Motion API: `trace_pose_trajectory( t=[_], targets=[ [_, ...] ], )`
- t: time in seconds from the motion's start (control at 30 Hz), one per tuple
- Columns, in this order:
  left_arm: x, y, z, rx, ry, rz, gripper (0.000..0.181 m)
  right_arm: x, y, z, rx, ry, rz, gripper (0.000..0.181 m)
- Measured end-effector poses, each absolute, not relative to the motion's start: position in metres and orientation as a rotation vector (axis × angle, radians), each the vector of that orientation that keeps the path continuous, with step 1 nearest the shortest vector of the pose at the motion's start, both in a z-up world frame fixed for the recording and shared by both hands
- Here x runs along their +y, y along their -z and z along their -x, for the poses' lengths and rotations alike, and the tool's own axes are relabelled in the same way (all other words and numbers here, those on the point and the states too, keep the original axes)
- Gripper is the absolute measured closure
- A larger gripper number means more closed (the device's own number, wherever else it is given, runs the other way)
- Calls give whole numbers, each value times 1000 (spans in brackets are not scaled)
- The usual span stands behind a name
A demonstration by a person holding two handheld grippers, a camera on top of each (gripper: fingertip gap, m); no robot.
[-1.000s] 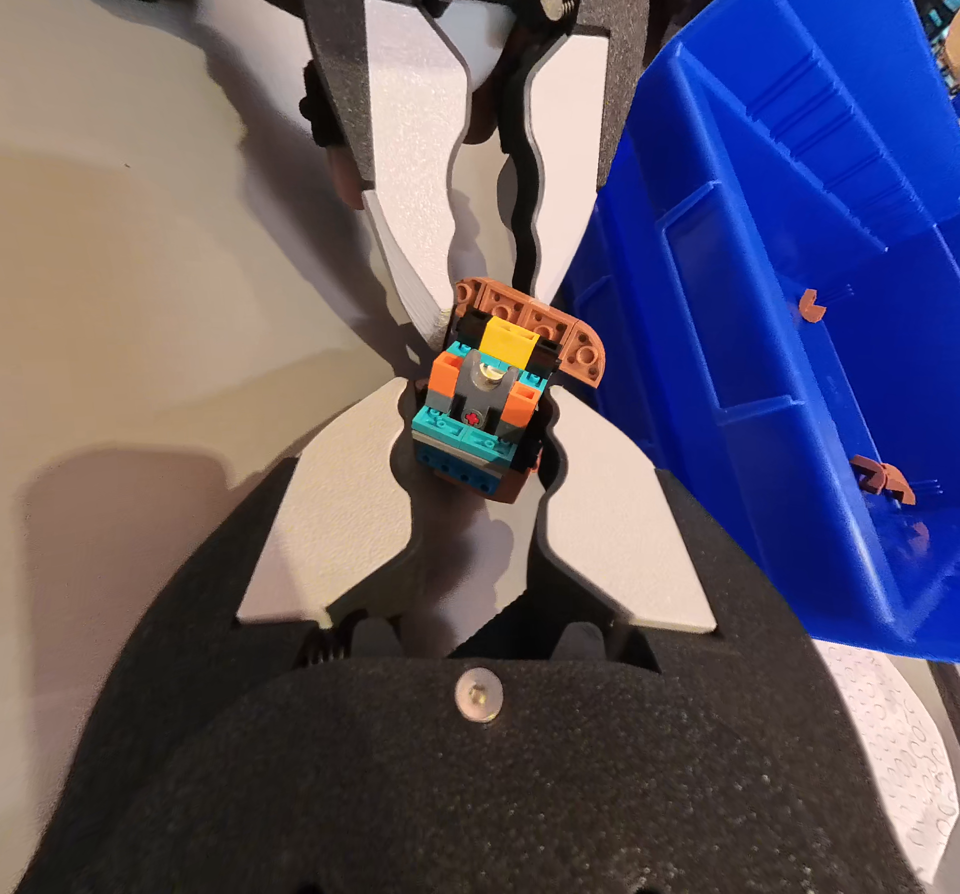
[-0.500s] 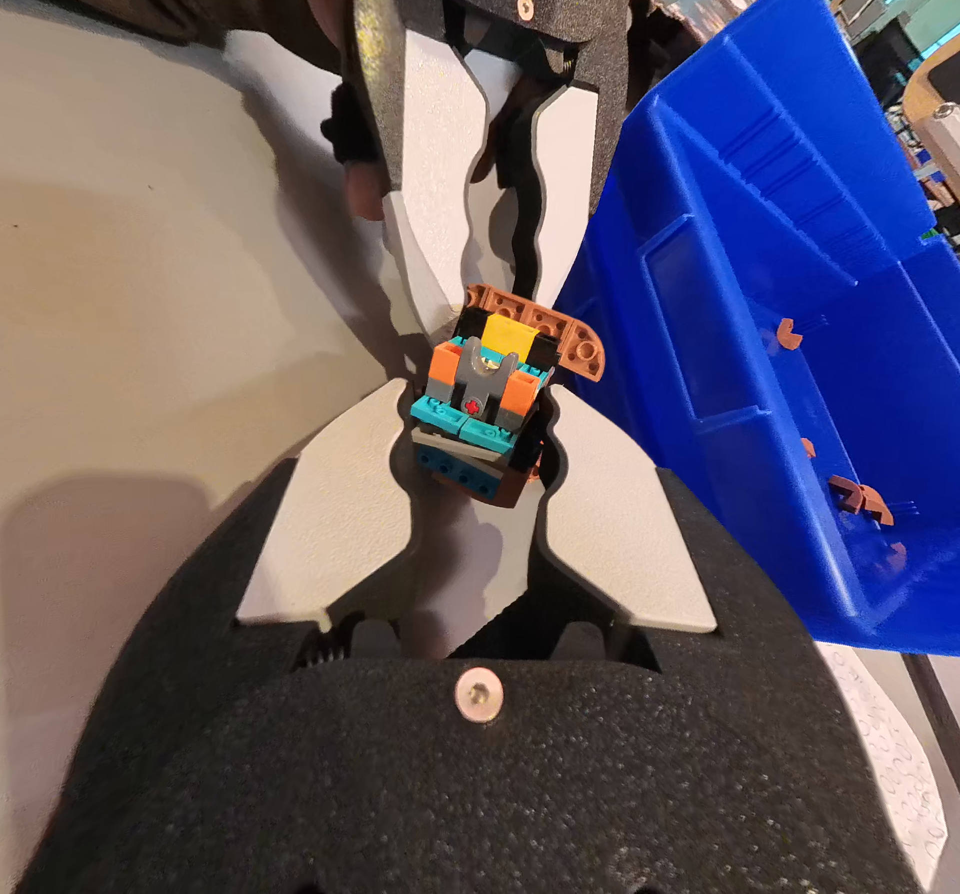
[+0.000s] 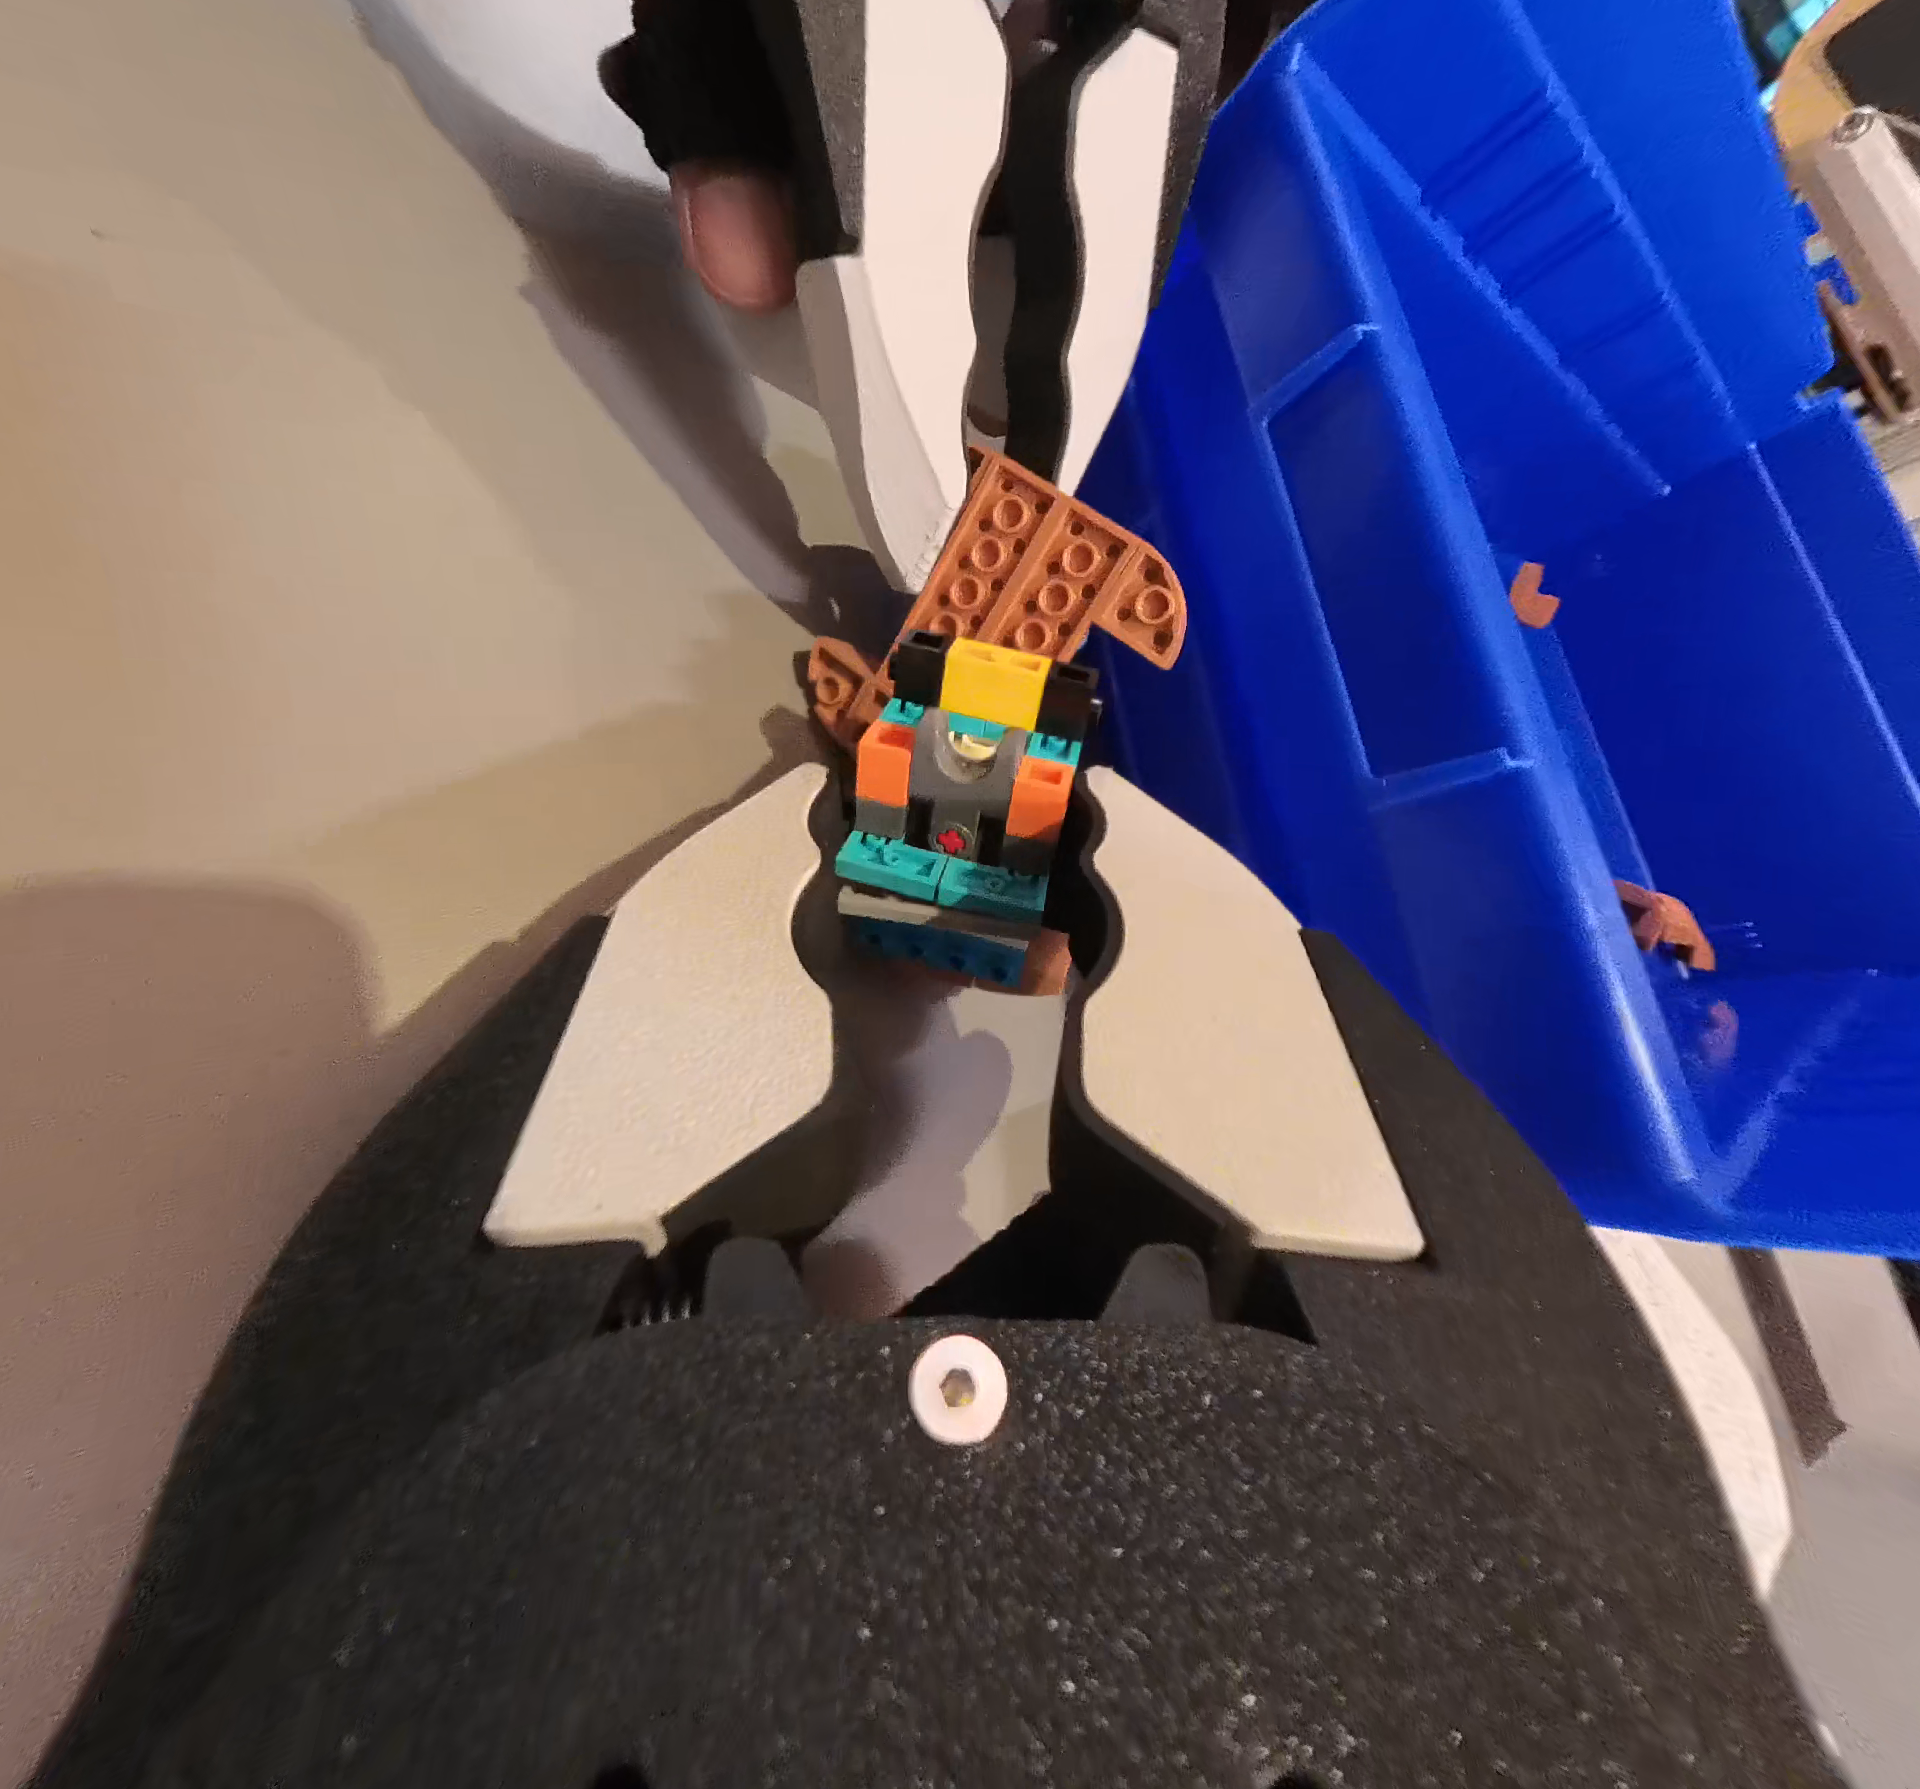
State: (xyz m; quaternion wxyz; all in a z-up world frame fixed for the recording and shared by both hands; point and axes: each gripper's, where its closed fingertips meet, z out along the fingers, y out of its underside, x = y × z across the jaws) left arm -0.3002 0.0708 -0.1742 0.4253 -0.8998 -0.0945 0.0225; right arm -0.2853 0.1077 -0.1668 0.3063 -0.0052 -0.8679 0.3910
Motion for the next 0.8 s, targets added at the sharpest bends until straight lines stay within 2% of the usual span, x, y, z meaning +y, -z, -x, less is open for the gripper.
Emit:
trace_pose_trajectory(
  t=[0.2,0.47,0.8],
  targets=[
    [66,168,304,-264,-53,2230,156,107,166,281,-2342,-1099,37,139],
    [61,152,306,-199,-125,2192,156,104,168,276,-2370,-1108,4,129],
    [51,159,309,147,-529,2350,156,103,158,259,-2417,-1212,-82,126]
  ],
)
